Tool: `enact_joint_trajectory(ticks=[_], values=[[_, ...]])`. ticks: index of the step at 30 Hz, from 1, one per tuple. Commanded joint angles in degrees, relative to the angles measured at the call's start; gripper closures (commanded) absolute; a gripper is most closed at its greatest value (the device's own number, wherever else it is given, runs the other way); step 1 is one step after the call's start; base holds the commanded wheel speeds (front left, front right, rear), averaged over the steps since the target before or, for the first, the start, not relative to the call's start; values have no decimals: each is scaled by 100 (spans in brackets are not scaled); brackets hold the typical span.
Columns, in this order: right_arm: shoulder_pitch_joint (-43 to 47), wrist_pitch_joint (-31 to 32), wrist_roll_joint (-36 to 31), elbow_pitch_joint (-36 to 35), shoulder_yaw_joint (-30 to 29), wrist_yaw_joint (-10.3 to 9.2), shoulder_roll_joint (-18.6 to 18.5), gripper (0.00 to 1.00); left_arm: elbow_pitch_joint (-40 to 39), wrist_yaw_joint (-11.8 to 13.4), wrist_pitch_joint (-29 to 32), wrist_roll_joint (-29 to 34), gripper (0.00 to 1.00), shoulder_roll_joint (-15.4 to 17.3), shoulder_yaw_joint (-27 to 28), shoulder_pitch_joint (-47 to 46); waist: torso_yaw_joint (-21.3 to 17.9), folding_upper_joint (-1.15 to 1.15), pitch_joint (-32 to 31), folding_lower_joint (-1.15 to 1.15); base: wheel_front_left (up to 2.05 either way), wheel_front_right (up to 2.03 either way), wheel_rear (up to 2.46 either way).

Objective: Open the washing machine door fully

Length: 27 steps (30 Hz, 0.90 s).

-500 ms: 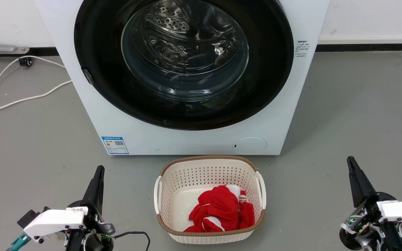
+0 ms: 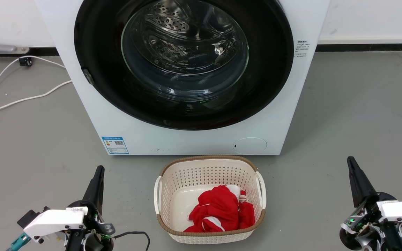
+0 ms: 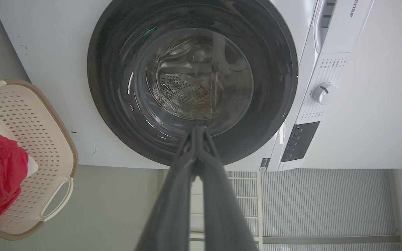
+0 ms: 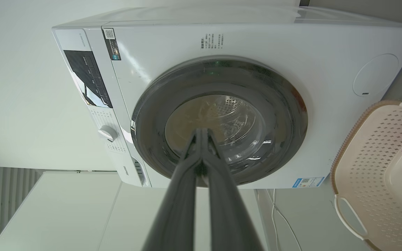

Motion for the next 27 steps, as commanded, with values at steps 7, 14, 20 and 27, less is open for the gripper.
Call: enact_joint_trajectory(ticks=[7,14,20,27], values=[[59,-80,16,-44,29,0,8,0,-17,-1,-69,16,0,-10,-68,31,0,0,1,0,0,0,0],[153,-265,-196,-179,128,0,12,0,-158,-2,-262,176,0,-3,-219,59,4,0,-3,0,0,0,0],[227,-450,-916,-343,140,0,17,0,-392,-3,-447,803,0,18,-245,84,8,0,-8,0,0,0,0],[270,-595,-1757,-567,167,0,21,0,-648,-4,-592,1569,0,1,-212,112,-4,0,-9,0,0,0,0]])
